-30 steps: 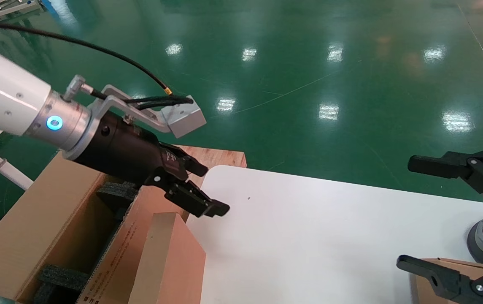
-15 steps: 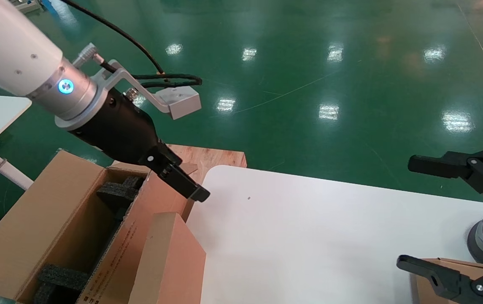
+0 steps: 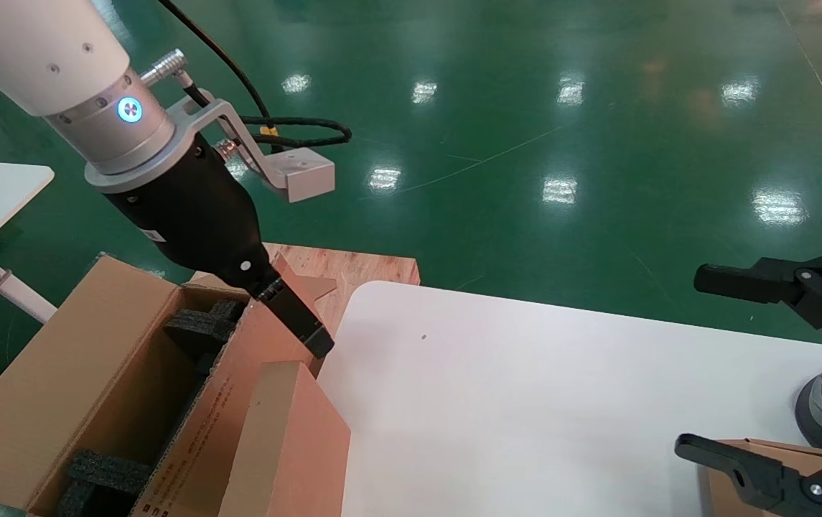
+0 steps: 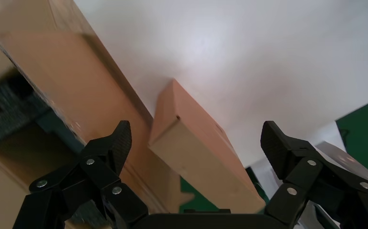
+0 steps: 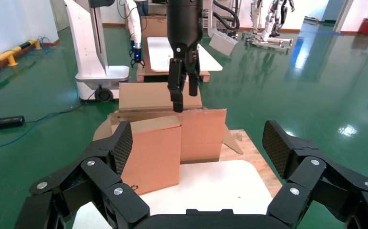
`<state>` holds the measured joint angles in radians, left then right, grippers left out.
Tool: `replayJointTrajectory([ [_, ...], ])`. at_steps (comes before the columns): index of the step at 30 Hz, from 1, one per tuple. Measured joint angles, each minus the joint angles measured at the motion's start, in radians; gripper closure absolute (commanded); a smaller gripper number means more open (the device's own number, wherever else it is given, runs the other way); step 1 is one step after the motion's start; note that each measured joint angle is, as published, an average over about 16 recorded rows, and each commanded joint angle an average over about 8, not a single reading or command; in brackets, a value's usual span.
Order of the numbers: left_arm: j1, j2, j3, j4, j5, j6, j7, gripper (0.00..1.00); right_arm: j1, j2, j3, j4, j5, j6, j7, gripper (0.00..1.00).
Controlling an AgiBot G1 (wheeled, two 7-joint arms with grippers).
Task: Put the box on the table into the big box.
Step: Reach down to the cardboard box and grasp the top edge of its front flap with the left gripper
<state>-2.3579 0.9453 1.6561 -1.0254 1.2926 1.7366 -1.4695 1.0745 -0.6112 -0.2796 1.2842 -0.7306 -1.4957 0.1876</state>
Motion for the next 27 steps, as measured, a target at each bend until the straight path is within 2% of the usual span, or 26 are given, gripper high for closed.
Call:
replayJointTrajectory([
  [6,-0.047,0.046,0.131,0.076,-0.098,0.002,0.006,0.0,0.0,0.0,0.0,0.0,0.0,0.0,0.0,0.0],
  [12,-0.074,0.078,0.218,0.127,-0.168,0.003,0.013,0.0,0.0,0.0,0.0,0.0,0.0,0.0,0.0,0.0],
  [27,-0.073,0.095,0.31,0.163,-0.235,0.003,0.03,0.0,0.0,0.0,0.0,0.0,0.0,0.0,0.0,0.0],
])
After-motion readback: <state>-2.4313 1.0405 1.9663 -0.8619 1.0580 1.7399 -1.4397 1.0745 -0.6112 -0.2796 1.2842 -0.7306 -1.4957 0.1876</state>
